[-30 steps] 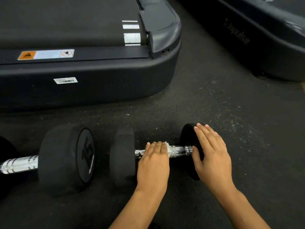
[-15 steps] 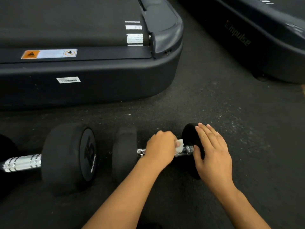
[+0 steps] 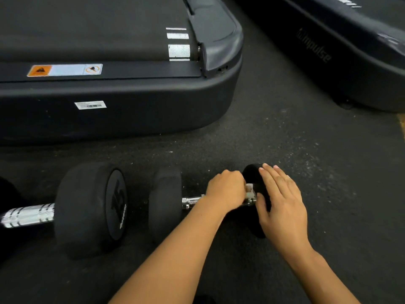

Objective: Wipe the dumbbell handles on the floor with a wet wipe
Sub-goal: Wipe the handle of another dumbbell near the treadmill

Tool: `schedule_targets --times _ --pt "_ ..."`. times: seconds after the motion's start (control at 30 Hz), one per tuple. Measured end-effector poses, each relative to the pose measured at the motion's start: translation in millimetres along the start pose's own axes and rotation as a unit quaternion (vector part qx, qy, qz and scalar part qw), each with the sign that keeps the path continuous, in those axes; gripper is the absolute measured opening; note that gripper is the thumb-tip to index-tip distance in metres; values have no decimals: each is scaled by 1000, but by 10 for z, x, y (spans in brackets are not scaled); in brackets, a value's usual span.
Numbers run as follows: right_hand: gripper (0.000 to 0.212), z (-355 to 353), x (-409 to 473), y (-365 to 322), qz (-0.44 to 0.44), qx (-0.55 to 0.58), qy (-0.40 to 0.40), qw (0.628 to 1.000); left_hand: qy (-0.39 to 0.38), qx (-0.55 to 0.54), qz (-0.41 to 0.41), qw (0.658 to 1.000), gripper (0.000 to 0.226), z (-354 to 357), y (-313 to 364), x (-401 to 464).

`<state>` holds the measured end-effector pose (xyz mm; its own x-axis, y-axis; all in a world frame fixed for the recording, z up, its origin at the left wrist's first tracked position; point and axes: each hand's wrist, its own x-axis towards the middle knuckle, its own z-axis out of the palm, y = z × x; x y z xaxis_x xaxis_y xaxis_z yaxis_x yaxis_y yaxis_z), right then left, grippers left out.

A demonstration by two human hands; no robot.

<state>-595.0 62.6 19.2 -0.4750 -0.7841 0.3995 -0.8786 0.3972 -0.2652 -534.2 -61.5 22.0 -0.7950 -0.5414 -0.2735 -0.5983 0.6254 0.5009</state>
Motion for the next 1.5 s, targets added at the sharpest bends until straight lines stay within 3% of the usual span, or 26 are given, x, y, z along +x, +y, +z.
schedule_targets --times 0.1,0.23,0.3,0.4,0.53,0.97,1.03,1.13,1.2,1.33,1.4,1.47,1.5 --pt "50 8 25 -5 1 1 -1 1000 72 33 40 996 18 122 -29 -114" --pt "48 16 13 1 2 8 4 1000 276 34 226 934 29 496 -190 -403" --pt "49 8 3 10 -3 10 0 1000 323 63 278 902 30 597 -365 -403" --pt "49 17 -15 17 -4 9 0 1000 348 76 290 888 31 603 -427 -413" --pt "48 20 -31 11 -1 15 8 1000 304 66 297 903 30 564 -232 -365" --pt "48 27 -15 4 3 5 9 1000 280 91 249 923 33 529 -231 -388" --pt "48 37 -13 -2 7 3 8 1000 263 96 222 934 26 474 -172 -348" --pt "48 23 1 -7 11 -1 4 1000 161 86 137 974 18 239 -80 -295" --pt "49 24 9 -7 11 -2 2 1000 157 63 87 982 17 215 -99 -263" --pt "48 26 -17 -10 10 1 9 1000 226 0 152 962 20 381 -61 -380" --pt "47 26 -15 -12 9 -1 9 1000 212 -4 162 964 22 383 -63 -382" --pt "48 22 3 -6 7 -5 4 1000 162 22 111 980 12 265 -43 -337" --pt "48 18 12 -4 8 -5 3 1000 150 22 67 986 19 199 -37 -289"
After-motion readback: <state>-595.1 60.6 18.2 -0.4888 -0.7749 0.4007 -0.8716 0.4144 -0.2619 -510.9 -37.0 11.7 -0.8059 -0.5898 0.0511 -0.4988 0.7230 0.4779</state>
